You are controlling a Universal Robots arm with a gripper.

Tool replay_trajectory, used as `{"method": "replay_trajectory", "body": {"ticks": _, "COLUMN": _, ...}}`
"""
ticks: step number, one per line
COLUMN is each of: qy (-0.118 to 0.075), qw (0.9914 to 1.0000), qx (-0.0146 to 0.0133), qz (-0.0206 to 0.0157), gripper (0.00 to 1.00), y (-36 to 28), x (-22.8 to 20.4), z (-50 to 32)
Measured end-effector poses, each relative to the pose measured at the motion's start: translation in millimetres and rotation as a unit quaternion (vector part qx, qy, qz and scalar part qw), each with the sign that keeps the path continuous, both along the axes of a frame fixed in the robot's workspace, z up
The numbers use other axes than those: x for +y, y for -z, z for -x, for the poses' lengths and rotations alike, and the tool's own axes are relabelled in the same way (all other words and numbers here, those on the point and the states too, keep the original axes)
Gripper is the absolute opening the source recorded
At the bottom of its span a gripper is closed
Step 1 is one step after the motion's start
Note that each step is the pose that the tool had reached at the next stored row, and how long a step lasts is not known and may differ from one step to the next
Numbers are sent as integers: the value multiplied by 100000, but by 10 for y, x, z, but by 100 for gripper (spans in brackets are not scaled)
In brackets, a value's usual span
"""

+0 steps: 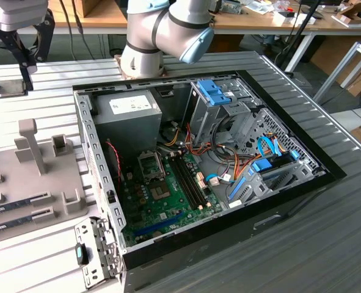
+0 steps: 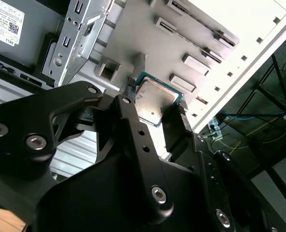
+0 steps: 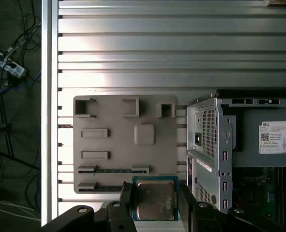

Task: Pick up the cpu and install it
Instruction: 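Pick up the cpu and move it towards the insertion slot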

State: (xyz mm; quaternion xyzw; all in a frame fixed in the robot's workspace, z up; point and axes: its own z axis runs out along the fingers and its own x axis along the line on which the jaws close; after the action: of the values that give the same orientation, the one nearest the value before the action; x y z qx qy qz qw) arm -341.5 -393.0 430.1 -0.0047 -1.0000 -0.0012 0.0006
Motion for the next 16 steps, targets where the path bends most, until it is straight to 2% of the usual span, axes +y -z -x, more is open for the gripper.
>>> {"method": "replay_trajectory", "body": {"ticks": 16, "qy": -3, "qw": 100000, "qx": 0, "qz": 4, "gripper": 47, "y": 31, "x": -12, "z": -147}}
